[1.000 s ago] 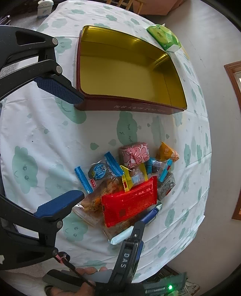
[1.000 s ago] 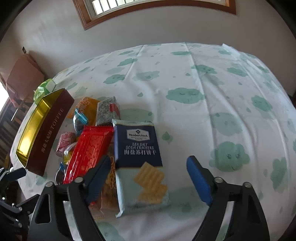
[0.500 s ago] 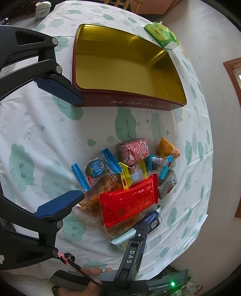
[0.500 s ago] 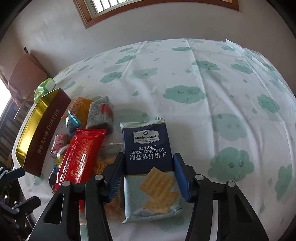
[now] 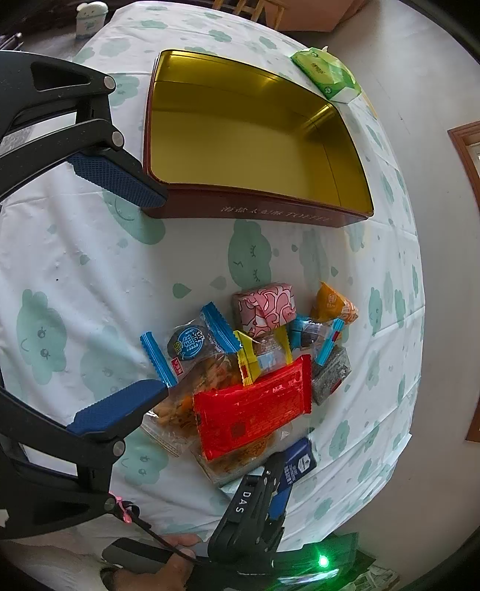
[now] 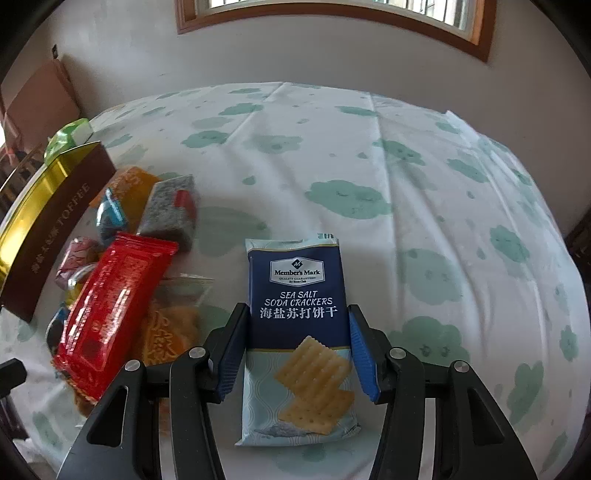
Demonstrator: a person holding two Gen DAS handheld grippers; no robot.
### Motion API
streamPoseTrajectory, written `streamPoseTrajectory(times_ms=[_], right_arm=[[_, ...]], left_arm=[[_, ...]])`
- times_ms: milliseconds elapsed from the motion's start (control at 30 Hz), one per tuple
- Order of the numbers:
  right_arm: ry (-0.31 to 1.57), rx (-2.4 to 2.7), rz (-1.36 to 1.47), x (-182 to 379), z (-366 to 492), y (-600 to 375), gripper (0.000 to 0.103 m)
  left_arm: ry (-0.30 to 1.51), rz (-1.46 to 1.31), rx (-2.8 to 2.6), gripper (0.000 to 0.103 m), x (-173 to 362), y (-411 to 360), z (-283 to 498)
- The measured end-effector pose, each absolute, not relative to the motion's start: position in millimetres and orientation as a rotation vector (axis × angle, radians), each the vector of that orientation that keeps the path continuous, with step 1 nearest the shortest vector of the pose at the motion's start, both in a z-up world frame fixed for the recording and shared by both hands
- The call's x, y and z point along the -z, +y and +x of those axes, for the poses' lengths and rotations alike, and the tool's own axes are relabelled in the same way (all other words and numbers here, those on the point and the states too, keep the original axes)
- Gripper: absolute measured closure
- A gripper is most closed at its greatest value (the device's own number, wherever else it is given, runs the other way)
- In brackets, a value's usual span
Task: Organize snacks
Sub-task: 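Grasp the blue soda cracker pack with the right gripper and lift it, then grasp the blue-wrapped round cookie with the left gripper while right holds crackers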
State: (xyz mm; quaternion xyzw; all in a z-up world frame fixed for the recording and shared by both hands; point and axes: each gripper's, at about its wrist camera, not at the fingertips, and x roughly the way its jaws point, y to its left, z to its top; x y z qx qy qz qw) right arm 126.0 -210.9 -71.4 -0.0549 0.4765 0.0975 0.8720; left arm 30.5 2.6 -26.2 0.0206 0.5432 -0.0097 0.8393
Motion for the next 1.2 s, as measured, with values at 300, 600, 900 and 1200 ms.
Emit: streamPoseTrajectory(times_ms=[300,600,900,1200], right_arm=[[0.963,0.031,-0.004,71.4,115.8,-247.5,0.052],[0.921,0.031,0.002,74.5,110.6,-248.0,0.052],[0.921,0.032,0.000,74.2,110.4,-248.1,0.051],[0.919,0.032,0.000,74.7,109.9,-248.1,0.051]], left_arm=[[1.158,0.006,0.013,0.013,27.8,5.8,34.5],[1.193,-0.088,0.048,0.037,32.4,1.8,51.0],[1.257,-0.174,0.087,0.056,45.2,3.7,61.9],[1.247,-0.189,0.125,0.066,40.8,7.9,58.7]])
